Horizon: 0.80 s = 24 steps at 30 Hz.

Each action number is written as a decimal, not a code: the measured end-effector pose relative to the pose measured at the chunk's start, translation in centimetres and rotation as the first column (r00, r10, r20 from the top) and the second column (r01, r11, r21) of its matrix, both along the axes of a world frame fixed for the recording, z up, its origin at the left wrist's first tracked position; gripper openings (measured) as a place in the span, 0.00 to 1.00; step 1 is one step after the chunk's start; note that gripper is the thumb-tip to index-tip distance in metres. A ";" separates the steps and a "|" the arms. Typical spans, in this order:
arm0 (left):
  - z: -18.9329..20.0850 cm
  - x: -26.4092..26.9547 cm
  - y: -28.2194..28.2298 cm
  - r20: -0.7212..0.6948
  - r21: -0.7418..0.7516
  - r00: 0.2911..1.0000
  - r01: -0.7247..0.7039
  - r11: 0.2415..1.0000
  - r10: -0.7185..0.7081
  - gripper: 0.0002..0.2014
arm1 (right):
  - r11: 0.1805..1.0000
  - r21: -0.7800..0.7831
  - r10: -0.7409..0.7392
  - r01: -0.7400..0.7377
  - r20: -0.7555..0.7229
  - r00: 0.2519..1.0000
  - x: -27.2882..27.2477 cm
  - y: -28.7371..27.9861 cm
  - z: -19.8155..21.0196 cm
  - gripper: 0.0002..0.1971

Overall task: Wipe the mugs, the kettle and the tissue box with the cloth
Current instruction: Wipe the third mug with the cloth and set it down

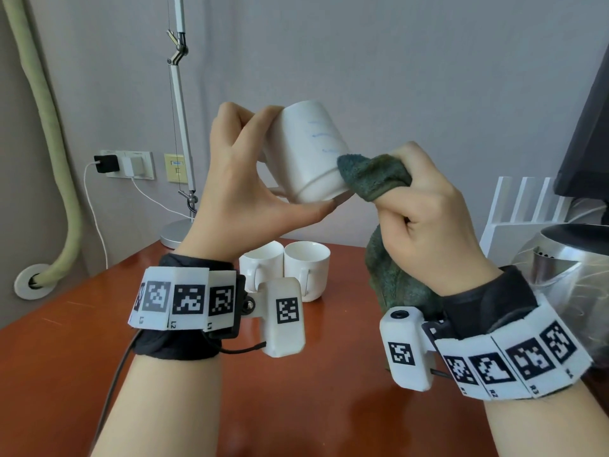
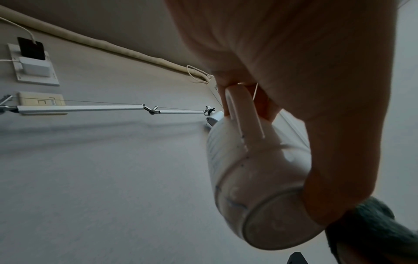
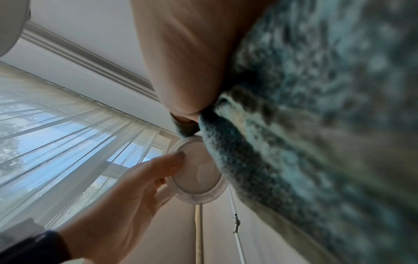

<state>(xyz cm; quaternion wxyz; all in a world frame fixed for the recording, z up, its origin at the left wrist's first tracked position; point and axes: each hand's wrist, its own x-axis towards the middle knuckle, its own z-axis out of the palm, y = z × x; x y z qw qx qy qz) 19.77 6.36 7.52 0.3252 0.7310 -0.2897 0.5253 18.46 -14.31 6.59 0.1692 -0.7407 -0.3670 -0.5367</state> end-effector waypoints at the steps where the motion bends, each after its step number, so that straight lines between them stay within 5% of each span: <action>1: 0.0 0.0 0.0 -0.002 0.002 1.000 -0.003 1.000 0.003 0.44 | 1.000 -0.013 0.002 -0.002 -0.001 1.000 -0.1 0.2 0.0 0.14; 15: 0.1 -0.5 -0.1 0.046 0.078 0.998 -0.051 0.996 0.047 0.43 | 0.996 -0.059 -0.072 0.071 -0.027 0.997 -0.7 1.0 0.0 0.14; 19: 0.2 -0.5 -0.2 0.051 0.092 0.997 -0.058 0.994 0.053 0.44 | 0.992 0.033 -0.124 0.126 -0.050 0.991 -0.1 0.5 -0.1 0.10; 24: 0.4 -0.6 0.2 0.069 0.104 0.994 -0.097 0.990 0.090 0.43 | 1.000 -0.001 -0.031 0.031 -0.016 0.999 0.0 0.6 -0.3 0.11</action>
